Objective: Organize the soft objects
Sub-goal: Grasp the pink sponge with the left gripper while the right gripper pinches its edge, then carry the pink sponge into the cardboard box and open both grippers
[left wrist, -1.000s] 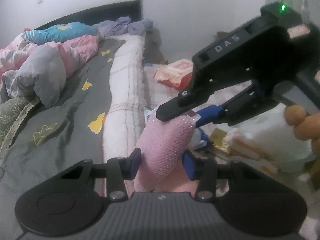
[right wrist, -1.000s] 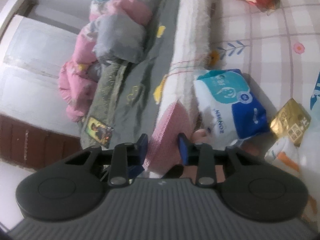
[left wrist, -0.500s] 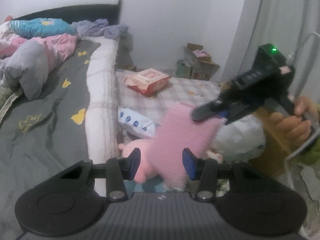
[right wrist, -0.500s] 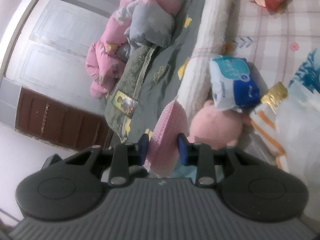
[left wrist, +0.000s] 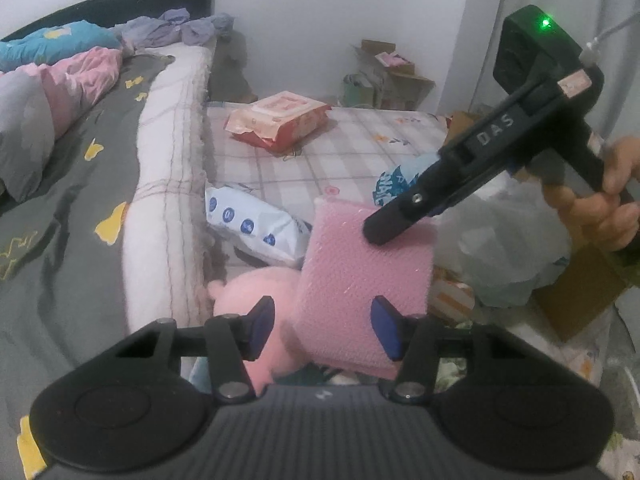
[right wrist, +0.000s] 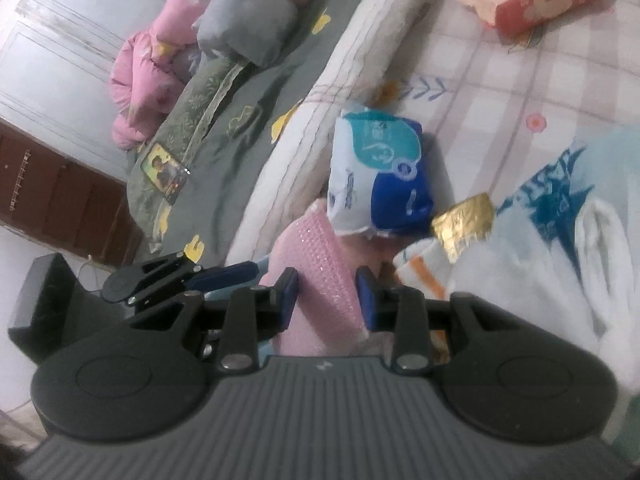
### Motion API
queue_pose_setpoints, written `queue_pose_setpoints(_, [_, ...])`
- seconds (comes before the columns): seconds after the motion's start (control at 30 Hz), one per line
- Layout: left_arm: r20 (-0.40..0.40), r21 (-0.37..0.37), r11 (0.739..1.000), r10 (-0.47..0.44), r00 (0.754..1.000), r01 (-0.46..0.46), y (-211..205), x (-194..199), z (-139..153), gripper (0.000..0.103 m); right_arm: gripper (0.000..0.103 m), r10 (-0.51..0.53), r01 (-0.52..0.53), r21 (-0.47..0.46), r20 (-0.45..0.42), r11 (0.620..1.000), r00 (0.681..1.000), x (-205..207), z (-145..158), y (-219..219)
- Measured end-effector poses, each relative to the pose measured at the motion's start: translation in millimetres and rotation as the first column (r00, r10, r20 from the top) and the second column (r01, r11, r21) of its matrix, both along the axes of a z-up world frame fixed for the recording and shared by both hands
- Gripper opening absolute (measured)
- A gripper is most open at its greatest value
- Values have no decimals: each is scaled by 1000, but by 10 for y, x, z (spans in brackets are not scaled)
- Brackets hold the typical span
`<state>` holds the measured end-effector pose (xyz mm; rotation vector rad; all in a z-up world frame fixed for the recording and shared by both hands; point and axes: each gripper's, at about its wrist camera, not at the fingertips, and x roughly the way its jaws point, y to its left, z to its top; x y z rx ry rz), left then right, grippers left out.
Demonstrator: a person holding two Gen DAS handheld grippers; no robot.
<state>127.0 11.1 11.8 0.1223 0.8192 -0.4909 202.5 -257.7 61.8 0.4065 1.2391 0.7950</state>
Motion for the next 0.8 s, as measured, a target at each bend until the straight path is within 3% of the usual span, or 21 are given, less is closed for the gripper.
queue_pose_setpoints(0.33, [-38, 24, 998, 59, 998, -58, -9, 133, -28, 66, 35, 36, -38, 16, 141, 999, 989, 155, 47, 369])
queue_pose_setpoints(0.37, [-50, 46, 997, 69, 996, -66, -19, 145, -54, 62, 38, 20, -24, 26, 149, 999, 989, 181, 48, 396])
queue_pose_setpoints(0.4, [-59, 75, 994, 85, 995, -80, -32, 156, -95, 61, 40, -4, -1, 39, 143, 999, 990, 209, 46, 413])
queue_pose_setpoints(0.6, [-42, 60, 994, 93, 995, -90, 2, 109, -115, 61, 41, -173, 160, 110, 118, 981, 978, 115, 140, 143])
queue_pose_setpoints(0.8, [-51, 15, 994, 112, 992, -111, 70, 122, -118, 60, 42, -210, 208, 57, 21, 976, 978, -171, -39, 11])
